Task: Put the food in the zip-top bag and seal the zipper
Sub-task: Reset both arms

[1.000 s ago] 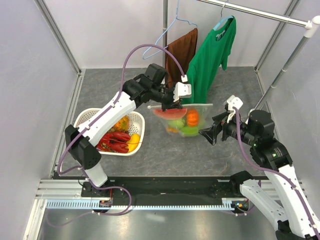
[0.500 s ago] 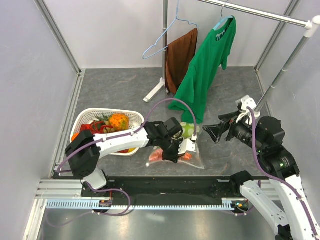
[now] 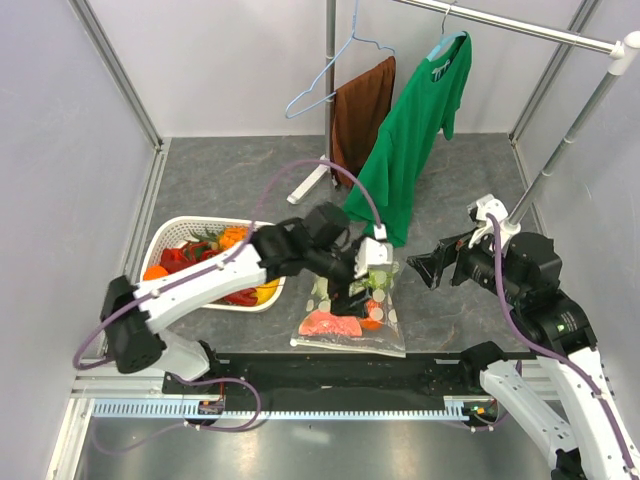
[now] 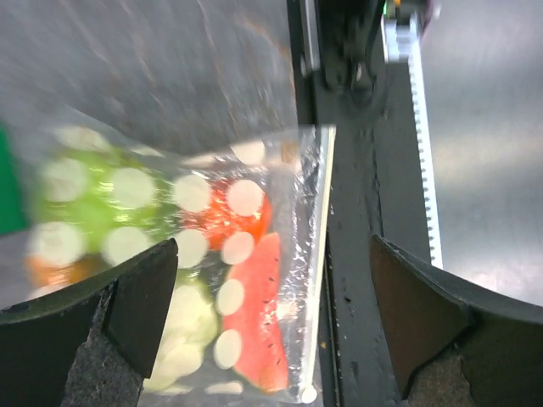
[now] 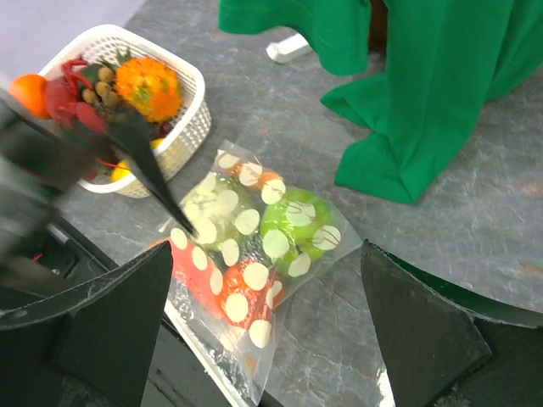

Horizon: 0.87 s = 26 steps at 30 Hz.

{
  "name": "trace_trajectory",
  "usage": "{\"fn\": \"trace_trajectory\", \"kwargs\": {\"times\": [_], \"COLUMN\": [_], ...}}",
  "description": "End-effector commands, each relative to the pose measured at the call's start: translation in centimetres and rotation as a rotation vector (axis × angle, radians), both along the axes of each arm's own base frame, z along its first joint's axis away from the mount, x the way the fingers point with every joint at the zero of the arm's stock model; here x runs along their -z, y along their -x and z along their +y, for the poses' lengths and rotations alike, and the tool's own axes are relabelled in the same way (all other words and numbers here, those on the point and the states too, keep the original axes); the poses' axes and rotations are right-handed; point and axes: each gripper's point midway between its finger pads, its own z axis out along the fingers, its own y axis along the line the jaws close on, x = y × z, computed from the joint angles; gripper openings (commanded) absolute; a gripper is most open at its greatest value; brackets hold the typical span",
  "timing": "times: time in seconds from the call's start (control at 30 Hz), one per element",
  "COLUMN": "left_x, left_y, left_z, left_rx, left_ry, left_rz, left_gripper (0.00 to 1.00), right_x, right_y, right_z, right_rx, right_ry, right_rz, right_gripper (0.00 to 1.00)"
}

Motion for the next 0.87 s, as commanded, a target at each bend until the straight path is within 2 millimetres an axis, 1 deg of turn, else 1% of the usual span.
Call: {"fn": "trace_trajectory", "kwargs": {"times": [0.0, 0.03, 0.07, 0.1, 0.13, 0.17, 0.2, 0.23, 0.27, 0.3, 0.33, 0.37, 0.4, 0.43, 0.5, 0.57, 0.6, 0.67, 0.7, 0.77, 0.83], "left_x": [-6.7, -7.5, -7.8, -7.6, -7.7, -8.2, -7.8, -8.0, -8.9, -9.4, -9.8, -10.5, -10.7, -10.2, -9.6, -8.2, -8.0, -7.0, -6.7, -6.6, -7.4], "left_y": [-1.4, -1.6, -1.8, -3.5, -3.9, -4.8, -5.9, -6.7, -7.5, -7.5, -7.4, -7.5, -7.6, -8.1, -8.1, -8.5, -8.4, -8.3, -8.3, -8.4, -8.5], "left_z": [2.7, 3.7, 4.4, 6.2, 7.1, 8.0, 9.9, 10.9, 12.6, 13.5, 14.5, 16.1, 17.0, 18.4, 20.3, 22.5, 23.2, 24.4, 24.9, 26.2, 26.9], "left_rx": [-0.084, -0.13, -0.151, -0.24, -0.288, -0.339, -0.44, -0.496, -0.557, -0.58, -0.613, -0.669, -0.714, -0.798, -0.875, -0.98, -1.007, -1.056, -1.069, -1.116, -1.148], "left_ry": [0.136, 0.155, 0.167, 0.153, 0.147, 0.141, 0.102, 0.09, 0.107, 0.118, 0.128, 0.155, 0.156, 0.121, 0.084, 0.007, -0.003, -0.034, -0.041, -0.05, -0.044], "left_rz": [-0.004, 0.043, 0.094, 0.142, 0.196, 0.209, 0.261, 0.262, 0.259, 0.264, 0.262, 0.227, 0.2, 0.17, 0.138, 0.119, 0.109, 0.098, 0.082, 0.035, -0.009], "left_gripper": [1.0, 1.0, 1.0, 1.0, 1.0, 1.0, 1.0, 1.0, 1.0, 1.0, 1.0, 1.0, 1.0, 1.0, 1.0, 1.0, 1.0, 1.0, 1.0, 1.0, 1.0], "right_x": [-0.4, 0.0, 0.0, 0.5, 0.9, 0.9, 1.4, 1.5, 1.4, 2.0, 2.0, 2.1, 2.7, 2.7, 3.0, 3.3, 3.2, 3.0, 2.7, 2.2, 1.8], "right_y": [-0.4, -0.4, -0.4, -0.6, -0.5, -0.6, -0.8, -0.9, -1.0, -1.2, -1.6, -1.9, -2.3, -2.5, -3.0, -3.3, -3.4, -3.4, -3.3, -3.0, -2.8], "right_z": [-0.8, -0.8, -1.0, -1.0, -1.1, -1.2, -1.3, -1.3, -1.2, -1.2, -1.5, -1.6, -1.7, -1.8, -2.1, -2.4, -2.4, -2.5, -2.6, -2.7, -2.9], "right_rx": [0.053, 0.053, 0.055, 0.058, 0.058, 0.054, 0.059, 0.059, 0.05, 0.048, 0.065, 0.072, 0.08, 0.083, 0.096, 0.114, 0.117, 0.116, 0.12, 0.121, 0.123], "right_ry": [0.02, 0.033, 0.044, 0.058, 0.074, 0.09, 0.103, 0.112, 0.121, 0.137, 0.148, 0.16, 0.175, 0.187, 0.206, 0.22, 0.223, 0.221, 0.217, 0.209, 0.209], "right_rz": [0.012, 0.034, 0.037, 0.06, 0.08, 0.076, 0.096, 0.105, 0.102, 0.131, 0.133, 0.137, 0.163, 0.167, 0.169, 0.169, 0.163, 0.151, 0.138, 0.112, 0.097], "right_gripper": [0.98, 0.98, 0.98, 0.98, 0.98, 0.98, 0.98, 0.98, 0.98, 0.98, 0.98, 0.98, 0.98, 0.98, 0.98, 0.98, 0.98, 0.98, 0.98, 0.98, 0.98]}}
